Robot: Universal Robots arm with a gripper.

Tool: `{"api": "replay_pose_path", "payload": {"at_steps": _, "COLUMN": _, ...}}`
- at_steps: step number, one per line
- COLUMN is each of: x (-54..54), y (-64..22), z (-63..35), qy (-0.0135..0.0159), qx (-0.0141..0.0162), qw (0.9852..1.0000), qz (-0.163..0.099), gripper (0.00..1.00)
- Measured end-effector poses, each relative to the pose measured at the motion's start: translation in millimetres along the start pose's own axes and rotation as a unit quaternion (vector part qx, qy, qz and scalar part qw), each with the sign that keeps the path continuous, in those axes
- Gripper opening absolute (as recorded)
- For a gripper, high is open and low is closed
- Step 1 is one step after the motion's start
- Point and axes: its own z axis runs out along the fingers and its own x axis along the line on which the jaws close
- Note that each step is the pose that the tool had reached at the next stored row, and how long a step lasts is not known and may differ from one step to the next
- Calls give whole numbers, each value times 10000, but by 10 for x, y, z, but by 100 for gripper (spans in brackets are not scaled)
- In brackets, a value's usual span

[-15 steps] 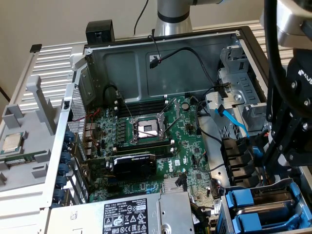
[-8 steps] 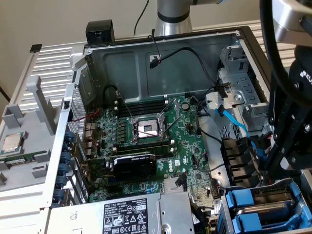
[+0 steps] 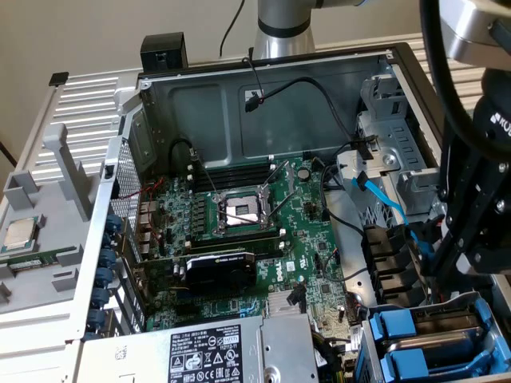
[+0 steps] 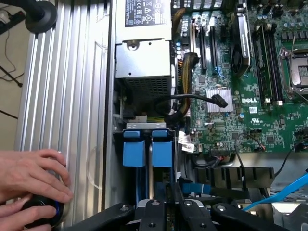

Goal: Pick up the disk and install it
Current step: 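Insert the first disk wire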

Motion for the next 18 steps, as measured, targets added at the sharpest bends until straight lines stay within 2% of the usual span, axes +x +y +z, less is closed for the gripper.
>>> {"api": "replay_pose_path", "payload": {"at_steps": 2, "x": -28, "y": -3, "z": -3, "qy": 53, "qx": -2, "qw": 10000, "qz": 12, "gripper": 16}}
{"api": "replay_pose_path", "payload": {"at_steps": 3, "x": -38, "y": -16, "z": -7, "qy": 59, "qx": -2, "qw": 10000, "qz": 11, "gripper": 16}}
{"api": "replay_pose_path", "payload": {"at_steps": 7, "x": -54, "y": -67, "z": -19, "qy": 63, "qx": -5, "qw": 10000, "qz": 23, "gripper": 16}}
{"api": "replay_pose_path", "payload": {"at_steps": 16, "x": -55, "y": -68, "z": -20, "qy": 62, "qx": -7, "qw": 10000, "qz": 24, "gripper": 16}}
{"api": "replay_pose_path", "payload": {"at_steps": 18, "x": -54, "y": -68, "z": -21, "qy": 48, "qx": -8, "qw": 10000, "qz": 34, "gripper": 16}}
